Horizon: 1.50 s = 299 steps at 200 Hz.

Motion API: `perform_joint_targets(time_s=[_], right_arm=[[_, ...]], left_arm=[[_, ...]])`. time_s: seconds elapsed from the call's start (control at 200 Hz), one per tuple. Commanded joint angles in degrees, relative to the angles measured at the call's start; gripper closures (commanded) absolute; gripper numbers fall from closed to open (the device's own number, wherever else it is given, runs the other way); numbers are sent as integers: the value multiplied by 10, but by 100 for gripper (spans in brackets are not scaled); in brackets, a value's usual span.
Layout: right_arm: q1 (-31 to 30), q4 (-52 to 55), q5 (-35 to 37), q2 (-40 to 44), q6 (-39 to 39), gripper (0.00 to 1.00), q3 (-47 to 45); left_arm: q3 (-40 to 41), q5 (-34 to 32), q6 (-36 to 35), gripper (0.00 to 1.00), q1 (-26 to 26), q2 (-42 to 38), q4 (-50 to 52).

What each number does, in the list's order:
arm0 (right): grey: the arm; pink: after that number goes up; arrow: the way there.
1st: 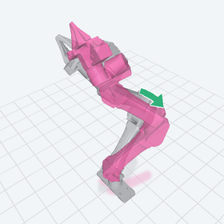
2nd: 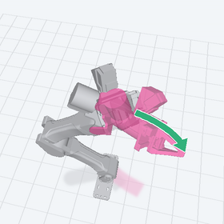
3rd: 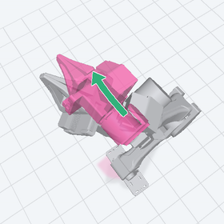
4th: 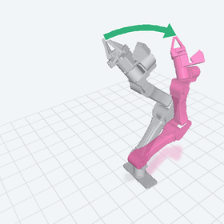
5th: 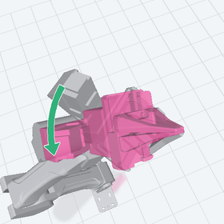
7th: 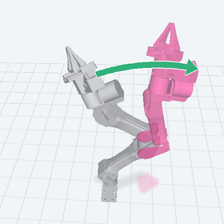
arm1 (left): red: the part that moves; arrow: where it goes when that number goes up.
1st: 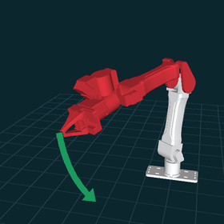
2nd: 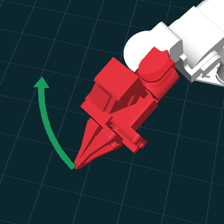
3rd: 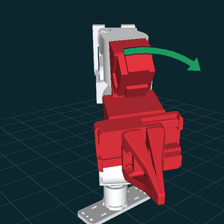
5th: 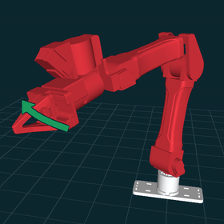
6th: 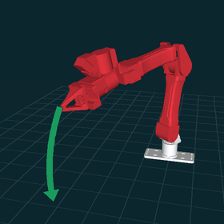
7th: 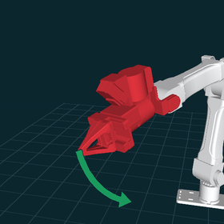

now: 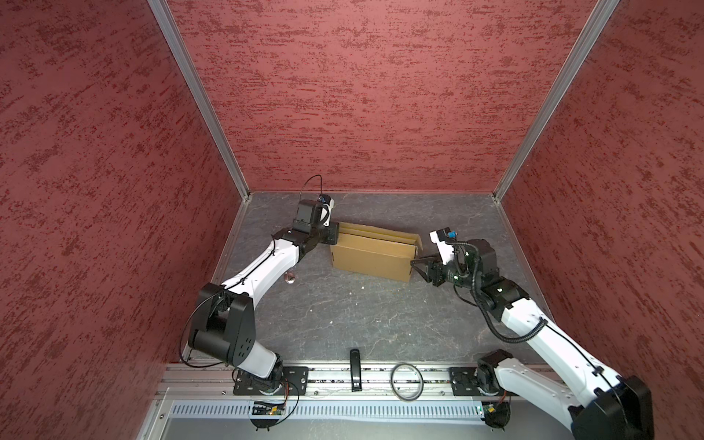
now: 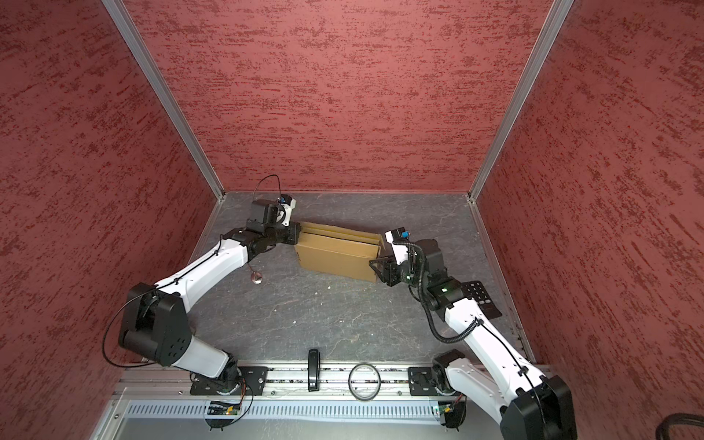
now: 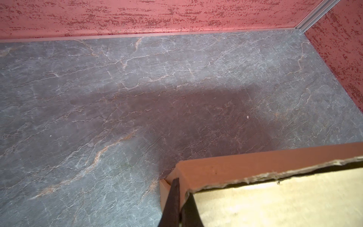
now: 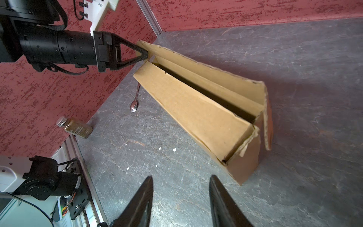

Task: Assemble paper box
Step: Fold and tuck the lid into the gap.

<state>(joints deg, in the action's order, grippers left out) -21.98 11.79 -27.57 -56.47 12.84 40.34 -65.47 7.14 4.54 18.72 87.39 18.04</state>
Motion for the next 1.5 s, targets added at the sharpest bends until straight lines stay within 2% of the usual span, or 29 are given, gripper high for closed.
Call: perform_joint_targets(time_s=[0.0,0.215,0.441,0.621,1.192,1.493], right_arm=[[-4,-3,20,-11,4,53,28],[-3,15,89,-34,-20,53,74],[-3,56,110,-68,-34,55,137],[-3,76,138,-77,-20,57,139],[-3,93,154,-118,-8,60,141],[-3,74,147,-135,-4,72,137]], left_arm=[[18,0,3,95,4,-11,14],[26,1,1,95,4,-14,9],[29,0,4,95,4,-10,7],[33,-3,4,96,5,-10,3],[39,-5,7,96,4,-12,-1],[42,-5,10,96,5,-10,-6]])
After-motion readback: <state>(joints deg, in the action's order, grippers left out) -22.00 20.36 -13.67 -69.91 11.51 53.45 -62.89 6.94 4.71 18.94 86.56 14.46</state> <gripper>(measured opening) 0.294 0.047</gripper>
